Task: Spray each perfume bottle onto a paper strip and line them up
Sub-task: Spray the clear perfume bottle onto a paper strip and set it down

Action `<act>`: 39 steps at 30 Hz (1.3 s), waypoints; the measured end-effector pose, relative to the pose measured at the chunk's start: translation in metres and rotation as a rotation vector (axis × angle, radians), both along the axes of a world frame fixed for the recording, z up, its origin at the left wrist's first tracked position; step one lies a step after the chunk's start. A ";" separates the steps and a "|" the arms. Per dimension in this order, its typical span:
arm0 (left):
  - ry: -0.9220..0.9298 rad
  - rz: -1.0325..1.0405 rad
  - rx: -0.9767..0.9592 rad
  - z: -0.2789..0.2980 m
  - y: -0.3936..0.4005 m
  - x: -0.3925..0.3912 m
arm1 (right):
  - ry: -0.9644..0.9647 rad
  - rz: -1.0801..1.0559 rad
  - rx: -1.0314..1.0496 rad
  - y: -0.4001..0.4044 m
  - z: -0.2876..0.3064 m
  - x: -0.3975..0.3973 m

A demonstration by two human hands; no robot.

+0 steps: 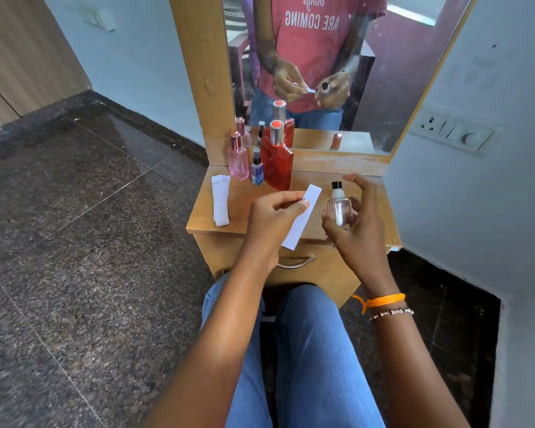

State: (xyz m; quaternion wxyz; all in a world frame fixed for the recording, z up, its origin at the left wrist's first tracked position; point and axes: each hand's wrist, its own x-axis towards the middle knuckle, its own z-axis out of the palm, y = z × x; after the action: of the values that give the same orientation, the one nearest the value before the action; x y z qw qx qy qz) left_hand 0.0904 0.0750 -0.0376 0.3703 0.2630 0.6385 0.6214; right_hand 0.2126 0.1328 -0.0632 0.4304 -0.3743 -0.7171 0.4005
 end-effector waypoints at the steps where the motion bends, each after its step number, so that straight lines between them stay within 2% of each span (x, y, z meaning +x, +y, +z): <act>1: 0.002 -0.002 -0.003 0.000 0.000 0.000 | -0.034 -0.006 0.075 -0.001 0.000 -0.001; 3: 0.007 -0.009 -0.007 -0.001 0.000 0.000 | -0.105 -0.001 0.189 -0.002 0.000 -0.001; 9: 0.031 -0.036 -0.012 -0.002 0.000 0.001 | -0.363 -0.020 0.312 -0.005 0.000 -0.005; 14: 0.051 -0.047 -0.031 -0.004 -0.001 0.002 | -0.425 -0.034 0.315 -0.006 -0.002 -0.005; 36: -0.067 -0.097 -0.075 -0.003 -0.005 0.008 | -0.370 0.003 0.262 -0.001 -0.006 -0.003; 39: -0.075 -0.109 -0.063 -0.003 -0.006 0.009 | -0.293 -0.001 0.207 0.000 -0.006 -0.003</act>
State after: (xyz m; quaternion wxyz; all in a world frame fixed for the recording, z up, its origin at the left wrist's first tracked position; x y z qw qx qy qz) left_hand 0.0994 0.0692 -0.0410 0.4353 0.2623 0.6280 0.5893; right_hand 0.2095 0.1324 -0.0691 0.3576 -0.3825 -0.8096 0.2654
